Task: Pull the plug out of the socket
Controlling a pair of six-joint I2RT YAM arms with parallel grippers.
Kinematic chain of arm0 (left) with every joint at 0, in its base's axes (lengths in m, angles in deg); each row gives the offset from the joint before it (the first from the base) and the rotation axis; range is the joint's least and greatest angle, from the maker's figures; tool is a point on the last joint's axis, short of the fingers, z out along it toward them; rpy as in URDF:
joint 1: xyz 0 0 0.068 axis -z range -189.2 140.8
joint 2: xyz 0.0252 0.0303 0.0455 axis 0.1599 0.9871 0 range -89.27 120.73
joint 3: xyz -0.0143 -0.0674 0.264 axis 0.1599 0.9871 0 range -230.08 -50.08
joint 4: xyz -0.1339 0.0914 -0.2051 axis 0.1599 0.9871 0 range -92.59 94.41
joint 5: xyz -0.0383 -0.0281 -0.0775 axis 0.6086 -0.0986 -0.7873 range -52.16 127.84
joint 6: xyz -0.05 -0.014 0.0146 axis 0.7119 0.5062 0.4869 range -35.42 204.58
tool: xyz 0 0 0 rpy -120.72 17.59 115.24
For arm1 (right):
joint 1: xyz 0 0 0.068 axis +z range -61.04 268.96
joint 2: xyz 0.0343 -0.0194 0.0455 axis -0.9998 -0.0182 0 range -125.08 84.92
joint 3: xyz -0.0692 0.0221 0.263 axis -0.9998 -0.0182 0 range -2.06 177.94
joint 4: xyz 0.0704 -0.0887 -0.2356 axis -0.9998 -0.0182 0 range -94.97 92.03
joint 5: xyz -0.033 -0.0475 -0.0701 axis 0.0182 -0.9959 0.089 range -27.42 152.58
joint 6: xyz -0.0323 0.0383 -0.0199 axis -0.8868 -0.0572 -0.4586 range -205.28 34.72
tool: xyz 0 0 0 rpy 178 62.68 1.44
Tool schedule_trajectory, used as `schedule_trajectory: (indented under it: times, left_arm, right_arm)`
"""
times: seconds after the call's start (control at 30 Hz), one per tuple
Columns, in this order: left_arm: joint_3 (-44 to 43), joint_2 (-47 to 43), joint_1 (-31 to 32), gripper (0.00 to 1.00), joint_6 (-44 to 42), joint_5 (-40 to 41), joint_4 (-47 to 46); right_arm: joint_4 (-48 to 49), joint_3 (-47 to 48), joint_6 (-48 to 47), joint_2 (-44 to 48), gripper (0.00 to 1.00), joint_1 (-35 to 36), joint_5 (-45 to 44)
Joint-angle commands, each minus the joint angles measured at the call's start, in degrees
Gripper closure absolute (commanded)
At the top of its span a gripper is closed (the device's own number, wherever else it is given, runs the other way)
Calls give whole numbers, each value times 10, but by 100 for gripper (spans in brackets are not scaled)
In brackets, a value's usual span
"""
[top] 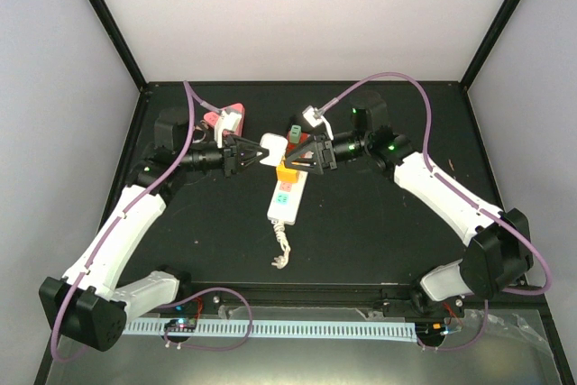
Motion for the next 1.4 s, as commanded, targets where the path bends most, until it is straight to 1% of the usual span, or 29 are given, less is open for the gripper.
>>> schedule_trajectory:
  times: [0.0,0.67,0.9,1.23,1.3,1.37]
  left_arm:
    - [4,-5,15,98,-5,-39,-20]
    - [21,-2,36,98,-3,-31,-26]
    - [35,1,39,98,0,-21,-25]
    - [40,6,57,98,2,-40,-28]
    - [40,7,57,99,-1,-30,-23]
    - [37,9,57,99,-11,5,-7]
  right_arm:
    - [0,22,-8,-1,31,1,-4]
    - [14,23,-31,8,38,23,20]
    - [29,24,-25,7,39,24,26]
    - [52,26,-10,-2,40,32,28]
    - [54,27,-9,-3,41,32,28]
    - [58,27,-6,-2,42,32,31]
